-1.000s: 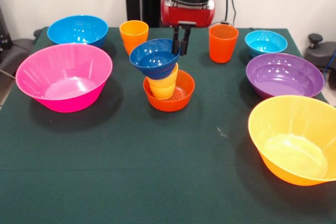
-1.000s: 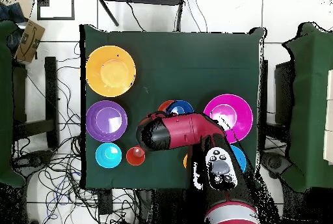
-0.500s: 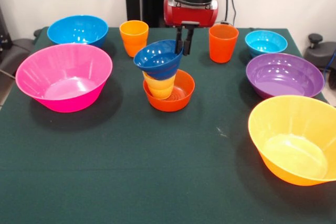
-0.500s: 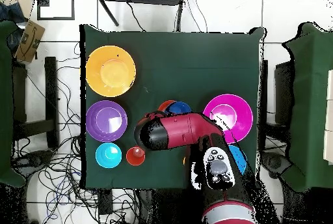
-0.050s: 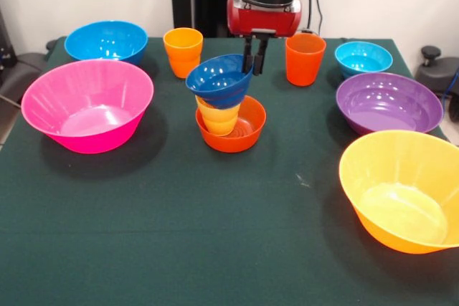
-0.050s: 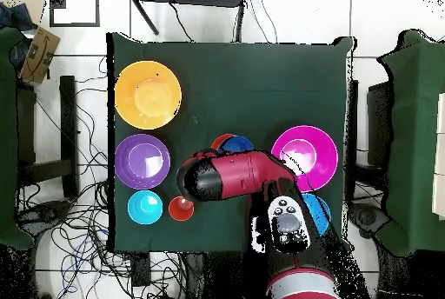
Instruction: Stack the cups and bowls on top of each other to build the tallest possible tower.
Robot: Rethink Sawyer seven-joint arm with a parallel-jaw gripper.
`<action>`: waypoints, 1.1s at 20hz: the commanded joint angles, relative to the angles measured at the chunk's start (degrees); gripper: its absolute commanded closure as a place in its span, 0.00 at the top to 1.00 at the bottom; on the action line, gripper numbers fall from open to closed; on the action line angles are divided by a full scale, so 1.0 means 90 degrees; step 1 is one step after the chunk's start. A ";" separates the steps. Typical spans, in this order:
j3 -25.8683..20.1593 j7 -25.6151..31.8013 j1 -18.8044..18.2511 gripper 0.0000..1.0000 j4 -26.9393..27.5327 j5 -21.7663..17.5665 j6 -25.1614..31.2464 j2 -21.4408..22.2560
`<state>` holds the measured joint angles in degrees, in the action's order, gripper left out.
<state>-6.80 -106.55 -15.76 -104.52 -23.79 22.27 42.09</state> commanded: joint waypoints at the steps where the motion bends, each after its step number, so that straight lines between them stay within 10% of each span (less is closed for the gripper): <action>1: -0.0095 -0.0620 0.0196 0.00 -0.0064 0.0115 0.0247 -0.0150; 22: 0.0107 -0.0459 -0.0020 0.00 -0.0304 -0.0059 -0.0063 -0.0273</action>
<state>-4.17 -106.55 -15.09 -104.77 -23.82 22.27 42.09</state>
